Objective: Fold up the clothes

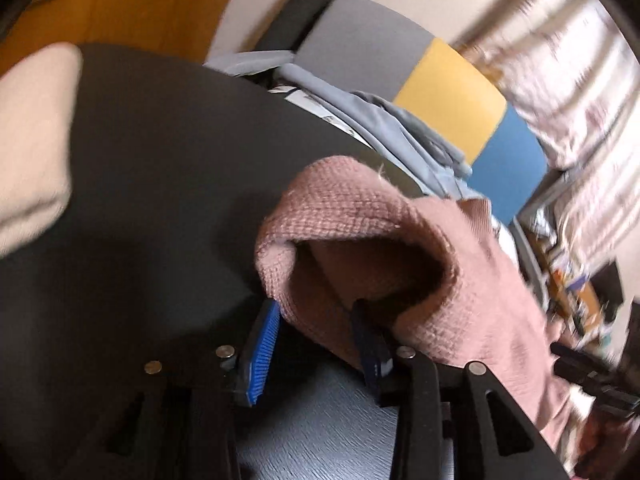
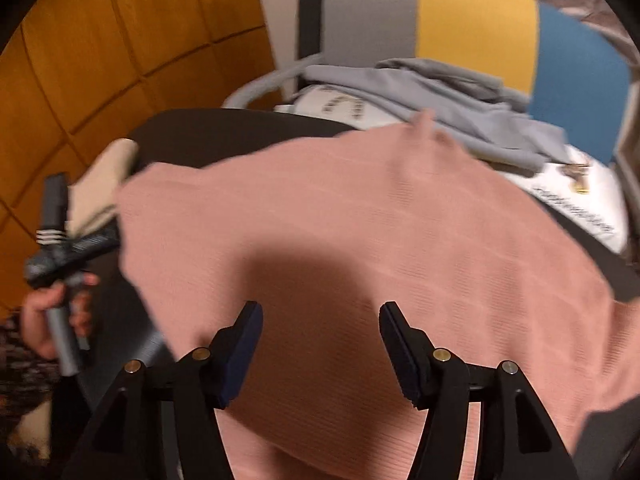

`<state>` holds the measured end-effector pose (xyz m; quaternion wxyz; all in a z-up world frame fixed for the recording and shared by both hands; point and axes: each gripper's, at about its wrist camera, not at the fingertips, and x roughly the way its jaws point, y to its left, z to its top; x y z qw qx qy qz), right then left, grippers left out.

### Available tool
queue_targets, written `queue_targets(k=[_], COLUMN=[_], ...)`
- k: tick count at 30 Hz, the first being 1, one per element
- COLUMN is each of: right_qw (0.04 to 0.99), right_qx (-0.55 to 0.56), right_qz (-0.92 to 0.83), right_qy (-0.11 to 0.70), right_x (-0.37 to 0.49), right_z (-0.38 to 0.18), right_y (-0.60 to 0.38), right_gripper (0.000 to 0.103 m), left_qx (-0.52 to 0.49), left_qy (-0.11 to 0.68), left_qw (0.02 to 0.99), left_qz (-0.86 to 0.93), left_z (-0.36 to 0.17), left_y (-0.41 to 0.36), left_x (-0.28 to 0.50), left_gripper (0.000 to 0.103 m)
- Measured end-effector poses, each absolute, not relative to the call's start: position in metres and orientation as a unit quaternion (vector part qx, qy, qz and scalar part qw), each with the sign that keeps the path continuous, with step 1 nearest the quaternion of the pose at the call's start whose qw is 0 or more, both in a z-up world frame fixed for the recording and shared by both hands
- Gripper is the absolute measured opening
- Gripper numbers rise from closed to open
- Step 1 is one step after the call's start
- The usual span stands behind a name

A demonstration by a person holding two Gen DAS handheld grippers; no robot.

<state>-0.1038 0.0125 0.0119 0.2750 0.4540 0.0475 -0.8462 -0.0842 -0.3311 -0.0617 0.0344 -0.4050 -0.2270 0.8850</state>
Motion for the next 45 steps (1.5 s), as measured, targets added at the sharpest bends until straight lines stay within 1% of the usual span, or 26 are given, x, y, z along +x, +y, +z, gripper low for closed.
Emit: queue_targets(k=[2,3,4,5,8,10,11,12,13,14,15,16,19,22,26,29,35,38,43,44,45], right_qw=[0.311,0.333,0.349,0.354,0.363,0.346,0.331,0.324,0.318,0.313,0.313,0.315,0.310,0.284,0.251,0.220,0.160,0.125,0.103,0.104,0.105], right_qx=[0.447,0.438,0.429,0.416,0.397,0.398,0.395,0.393,0.393,0.392,0.392,0.393,0.383,0.362,0.361,0.373,0.426,0.451,0.463,0.461,0.459], right_qz=[-0.837,-0.832,-0.828,-0.828,-0.820,-0.815,-0.814,-0.815,-0.818,-0.820,-0.827,-0.834,-0.858,-0.885,-0.898,-0.900,-0.881,-0.868,-0.850,-0.851,-0.852], right_qy=[0.058,0.074,0.093,0.122,0.195,0.243,0.268,0.274,0.276,0.277,0.254,0.225,0.143,0.074,-0.004,-0.055,-0.129,-0.166,-0.231,-0.230,-0.226], right_x=[-0.093,-0.091,-0.090,-0.087,-0.082,-0.087,-0.092,-0.094,-0.096,-0.098,-0.101,-0.104,-0.109,-0.111,-0.120,-0.116,-0.099,-0.089,-0.078,-0.077,-0.077], right_z=[0.016,0.019,0.020,0.020,0.013,-0.002,-0.011,-0.013,-0.015,-0.017,-0.010,-0.002,0.029,0.060,0.076,0.069,0.022,-0.006,-0.034,-0.032,-0.031], right_y=[-0.020,-0.043,-0.061,-0.082,-0.135,-0.161,-0.170,-0.172,-0.173,-0.173,-0.165,-0.155,-0.120,-0.076,-0.029,0.017,0.093,0.128,0.163,0.163,0.162], right_gripper=[0.062,0.064,0.069,0.070,0.070,0.070,0.068,0.041,0.020,0.019,0.015,0.014,0.013,0.013,0.013,0.013,0.013,0.011,0.011,0.011,0.011], left_qx=[-0.404,-0.401,-0.398,-0.393,-0.381,-0.379,-0.379,-0.380,-0.384,-0.388,-0.392,-0.394,-0.396,-0.399,-0.414,-0.418,-0.421,-0.421,-0.418,-0.419,-0.418], left_qy=[-0.227,-0.235,-0.242,-0.254,-0.283,-0.296,-0.303,-0.299,-0.290,-0.282,-0.277,-0.273,-0.257,-0.238,-0.222,-0.181,-0.102,-0.087,-0.070,-0.070,-0.068], left_qw=[0.034,0.034,0.033,0.029,0.011,0.008,0.007,0.008,0.012,0.020,0.028,0.037,0.056,0.070,0.099,0.116,0.135,0.125,0.126,0.129,0.129], left_qz=[0.886,0.885,0.884,0.884,0.880,0.876,0.875,0.875,0.877,0.877,0.877,0.877,0.880,0.883,0.877,0.883,0.891,0.894,0.897,0.896,0.897], left_z=[-0.061,-0.061,-0.061,-0.062,-0.066,-0.068,-0.069,-0.069,-0.067,-0.066,-0.066,-0.065,-0.063,-0.058,-0.057,-0.055,-0.054,-0.057,-0.058,-0.058,-0.058], left_y=[-0.331,-0.332,-0.334,-0.338,-0.355,-0.365,-0.370,-0.370,-0.368,-0.365,-0.361,-0.357,-0.342,-0.319,-0.287,-0.256,-0.199,-0.189,-0.175,-0.173,-0.172], left_x=[-0.086,-0.085,-0.084,-0.080,-0.071,-0.067,-0.065,-0.065,-0.066,-0.068,-0.070,-0.073,-0.078,-0.086,-0.092,-0.092,-0.096,-0.096,-0.099,-0.102,-0.108], left_gripper=[0.038,0.038,0.038,0.038,0.038,0.038,0.038,0.038,0.038,0.038,0.038,0.038,0.038,0.038,0.038,0.038,0.038,0.038,0.038,0.037,0.025])
